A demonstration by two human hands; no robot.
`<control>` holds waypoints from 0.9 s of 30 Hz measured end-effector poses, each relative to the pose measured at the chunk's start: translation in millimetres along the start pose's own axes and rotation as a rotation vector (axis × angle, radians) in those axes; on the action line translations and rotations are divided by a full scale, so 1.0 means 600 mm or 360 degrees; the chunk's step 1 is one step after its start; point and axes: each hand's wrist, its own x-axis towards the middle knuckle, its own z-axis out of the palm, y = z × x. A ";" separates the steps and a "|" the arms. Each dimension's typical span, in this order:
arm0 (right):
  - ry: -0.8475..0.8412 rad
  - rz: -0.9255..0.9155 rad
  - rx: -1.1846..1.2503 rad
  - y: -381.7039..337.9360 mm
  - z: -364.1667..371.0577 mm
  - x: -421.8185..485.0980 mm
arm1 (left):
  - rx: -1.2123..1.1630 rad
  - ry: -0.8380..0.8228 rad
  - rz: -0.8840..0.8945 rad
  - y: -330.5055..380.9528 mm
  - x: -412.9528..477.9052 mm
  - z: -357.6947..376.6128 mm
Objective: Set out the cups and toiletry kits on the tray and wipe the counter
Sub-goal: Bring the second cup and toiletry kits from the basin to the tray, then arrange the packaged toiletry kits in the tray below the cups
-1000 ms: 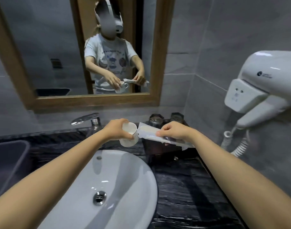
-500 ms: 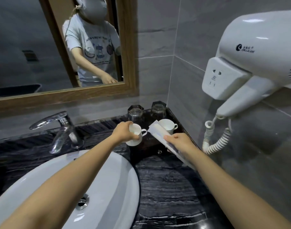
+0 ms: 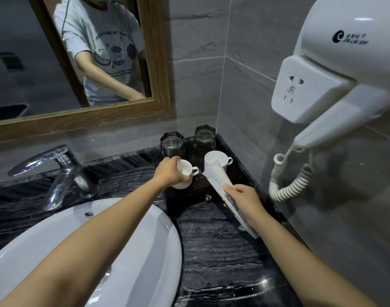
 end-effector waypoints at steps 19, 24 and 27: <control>-0.0121 0.0144 0.0203 -0.022 0.046 -0.013 | -0.0757 0.0325 0.0086 0.036 -0.114 0.014; -0.0374 0.0045 0.0281 -0.059 0.079 -0.022 | -0.1713 0.0119 -0.0290 0.034 -0.127 -0.001; -0.0440 0.0001 0.0226 -0.070 0.093 -0.028 | -0.1818 0.0243 -0.0248 0.033 -0.133 -0.018</control>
